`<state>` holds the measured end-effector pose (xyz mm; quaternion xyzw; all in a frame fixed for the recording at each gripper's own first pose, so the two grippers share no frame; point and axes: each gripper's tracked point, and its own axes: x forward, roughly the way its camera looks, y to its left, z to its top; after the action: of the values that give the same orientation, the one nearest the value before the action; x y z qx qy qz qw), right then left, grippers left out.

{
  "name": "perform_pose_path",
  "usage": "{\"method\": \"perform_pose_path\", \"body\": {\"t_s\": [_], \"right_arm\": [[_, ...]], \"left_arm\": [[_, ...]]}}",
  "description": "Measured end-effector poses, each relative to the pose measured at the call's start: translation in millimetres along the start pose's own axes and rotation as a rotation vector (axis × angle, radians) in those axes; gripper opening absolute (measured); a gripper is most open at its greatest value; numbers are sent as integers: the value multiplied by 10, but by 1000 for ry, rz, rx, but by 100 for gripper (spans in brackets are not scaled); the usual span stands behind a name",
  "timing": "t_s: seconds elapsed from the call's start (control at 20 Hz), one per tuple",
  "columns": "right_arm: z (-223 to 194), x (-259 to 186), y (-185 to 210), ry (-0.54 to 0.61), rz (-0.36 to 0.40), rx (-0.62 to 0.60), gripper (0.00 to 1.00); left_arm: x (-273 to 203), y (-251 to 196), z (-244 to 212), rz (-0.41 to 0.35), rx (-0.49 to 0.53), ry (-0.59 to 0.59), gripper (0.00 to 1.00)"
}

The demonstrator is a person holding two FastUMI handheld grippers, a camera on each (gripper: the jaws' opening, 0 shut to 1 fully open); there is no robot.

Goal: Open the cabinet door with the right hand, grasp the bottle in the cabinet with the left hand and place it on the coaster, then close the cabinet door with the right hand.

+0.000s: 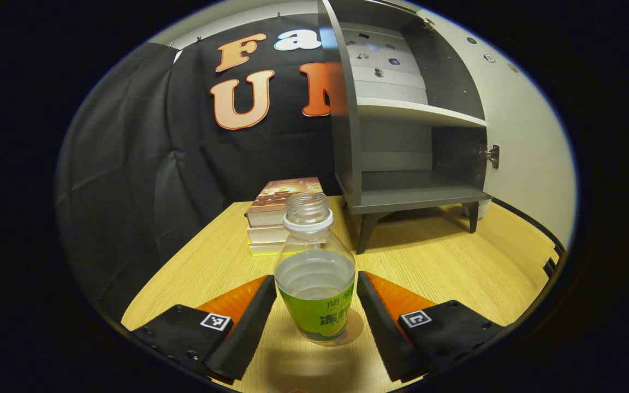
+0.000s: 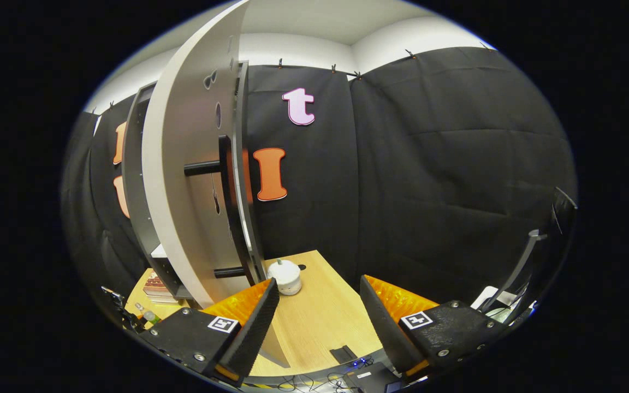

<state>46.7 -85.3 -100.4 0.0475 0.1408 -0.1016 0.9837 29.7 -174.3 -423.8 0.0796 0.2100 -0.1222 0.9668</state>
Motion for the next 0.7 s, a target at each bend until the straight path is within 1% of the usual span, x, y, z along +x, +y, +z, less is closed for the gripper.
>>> {"method": "perform_pose_path", "body": {"t_s": [0.1,0.15,0.2,0.25,0.3,0.4,0.55,0.6,0.65,0.7], "right_arm": [[17,7,28,-9,-1,-32,91],[23,-2,37,-13,-1,-45,99],[26,1,45,-15,-1,-52,89],[25,-6,56,-15,1,-52,99],[18,-5,64,-15,5,-46,89],[12,-19,118,-16,24,-35,89],[-12,-78,228,-20,50,-40,86],[-14,-104,262,-22,57,-46,96],[-18,-124,311,-23,65,-51,85],[-24,-134,366,-24,72,-54,85]], "left_arm": [[-67,9,36,-3,1,-5,98],[-112,13,55,-5,-2,-6,97],[-182,35,63,-1,-6,-2,97],[-269,52,74,4,-11,0,97],[-349,60,100,6,-17,-5,97],[-562,88,175,4,-35,-16,97],[-839,183,318,4,-72,-34,97],[-924,234,374,3,-86,-42,97],[-995,287,459,1,-95,-53,97],[-1058,365,547,4,-97,-62,97]]}}
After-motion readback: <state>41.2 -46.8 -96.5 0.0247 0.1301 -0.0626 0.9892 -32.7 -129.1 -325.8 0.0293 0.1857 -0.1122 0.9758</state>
